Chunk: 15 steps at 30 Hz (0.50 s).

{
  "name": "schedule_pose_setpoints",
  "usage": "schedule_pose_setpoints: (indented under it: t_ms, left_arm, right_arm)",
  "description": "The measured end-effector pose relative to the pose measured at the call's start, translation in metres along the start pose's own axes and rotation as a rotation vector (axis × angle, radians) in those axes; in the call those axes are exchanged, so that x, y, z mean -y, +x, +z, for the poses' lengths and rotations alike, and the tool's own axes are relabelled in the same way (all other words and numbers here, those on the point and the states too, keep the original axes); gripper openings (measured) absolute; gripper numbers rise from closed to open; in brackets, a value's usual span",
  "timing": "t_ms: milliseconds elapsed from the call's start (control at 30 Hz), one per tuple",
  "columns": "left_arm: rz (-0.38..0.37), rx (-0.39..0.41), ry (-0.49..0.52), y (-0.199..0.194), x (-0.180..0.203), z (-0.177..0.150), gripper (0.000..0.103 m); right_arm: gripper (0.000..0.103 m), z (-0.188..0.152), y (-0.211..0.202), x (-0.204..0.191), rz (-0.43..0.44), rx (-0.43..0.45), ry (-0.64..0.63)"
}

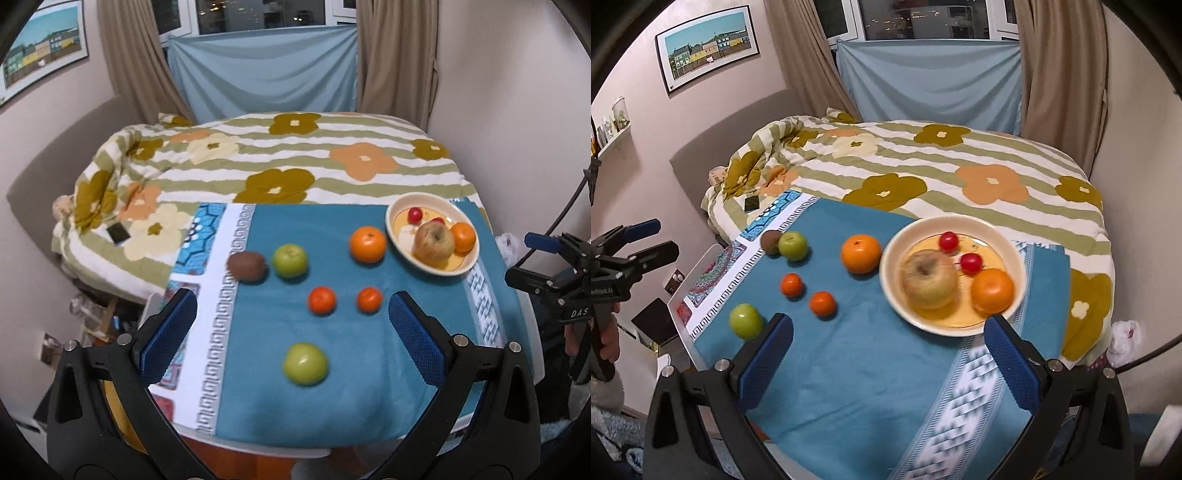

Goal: Organize fruits
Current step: 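Withdraw both tools from the bowl back over the table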

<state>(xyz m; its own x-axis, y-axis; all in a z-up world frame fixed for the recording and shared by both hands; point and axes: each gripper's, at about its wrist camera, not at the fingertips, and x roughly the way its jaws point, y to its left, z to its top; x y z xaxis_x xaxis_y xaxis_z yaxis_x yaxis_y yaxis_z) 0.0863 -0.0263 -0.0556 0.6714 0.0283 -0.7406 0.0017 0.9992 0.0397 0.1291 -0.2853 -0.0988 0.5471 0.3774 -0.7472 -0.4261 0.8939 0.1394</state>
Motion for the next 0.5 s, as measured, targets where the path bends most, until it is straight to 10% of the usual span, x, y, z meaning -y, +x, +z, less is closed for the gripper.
schedule_pose_setpoints:
  t_ms: [500]
  left_arm:
    - [-0.175, -0.093, 0.127, 0.048, -0.047, -0.058, 0.103]
  right_arm:
    - [0.103, -0.023, 0.05, -0.069, -0.066, -0.009, 0.137]
